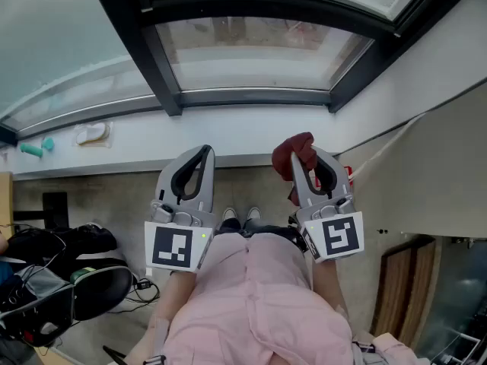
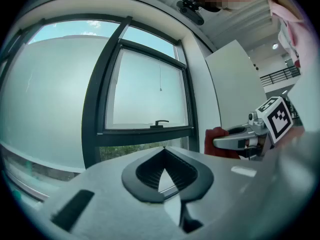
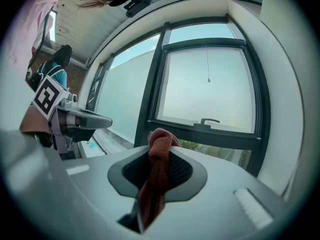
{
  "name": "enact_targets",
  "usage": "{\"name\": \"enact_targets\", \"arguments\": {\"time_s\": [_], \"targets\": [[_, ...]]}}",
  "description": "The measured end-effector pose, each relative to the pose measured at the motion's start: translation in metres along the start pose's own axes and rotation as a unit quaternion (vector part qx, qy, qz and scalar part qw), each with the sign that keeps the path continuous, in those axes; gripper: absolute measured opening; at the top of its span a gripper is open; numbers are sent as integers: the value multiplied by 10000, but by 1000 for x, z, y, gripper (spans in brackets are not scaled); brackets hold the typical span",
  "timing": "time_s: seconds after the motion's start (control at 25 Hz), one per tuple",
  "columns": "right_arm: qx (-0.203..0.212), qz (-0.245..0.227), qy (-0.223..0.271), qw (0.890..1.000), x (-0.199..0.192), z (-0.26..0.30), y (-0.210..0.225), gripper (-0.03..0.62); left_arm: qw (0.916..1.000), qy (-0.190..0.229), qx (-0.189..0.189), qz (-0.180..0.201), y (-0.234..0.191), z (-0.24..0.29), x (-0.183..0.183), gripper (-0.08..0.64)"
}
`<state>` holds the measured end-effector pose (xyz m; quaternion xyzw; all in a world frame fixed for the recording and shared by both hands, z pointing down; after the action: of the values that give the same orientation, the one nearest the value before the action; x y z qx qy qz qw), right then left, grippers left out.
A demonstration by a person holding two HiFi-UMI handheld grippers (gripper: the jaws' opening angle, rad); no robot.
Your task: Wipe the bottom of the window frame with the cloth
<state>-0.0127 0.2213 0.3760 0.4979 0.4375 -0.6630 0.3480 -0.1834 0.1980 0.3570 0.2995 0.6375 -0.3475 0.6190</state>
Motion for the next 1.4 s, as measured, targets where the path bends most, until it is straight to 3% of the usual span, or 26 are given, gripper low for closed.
{"name": "enact_targets", "arguments": {"time_s": [0.2, 0.36, 0.72, 1.08, 1.4], "targets": [[55, 26, -89, 9999, -2, 1, -13, 66, 9993, -349, -31, 114, -11, -13, -11, 0], [88, 8, -130, 9999, -2, 6, -18, 66, 9997, -249, -54, 3, -15, -14, -11, 0], [181, 223, -422, 9987, -22, 19, -15, 66, 9972, -734, -96, -144, -26, 2, -39, 0], [339, 537, -398, 9972, -37, 91, 48, 66, 9936, -1027, 6, -470, -45, 95, -56, 0], [591, 497, -121, 9969, -26, 152, 105, 67, 9968, -670, -8, -439, -49, 179, -25, 0]]}}
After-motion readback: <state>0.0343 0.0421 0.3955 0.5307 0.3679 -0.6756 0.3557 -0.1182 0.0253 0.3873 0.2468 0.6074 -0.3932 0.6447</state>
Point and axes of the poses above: the fingertips, and each gripper's own axes: z forward along the fingers, y to its right, x out of its top, the point moved 3 cm from there along -z, backward along the fingers, and after that the axes turned 4 degrees about -z, right-handed, at the moved point
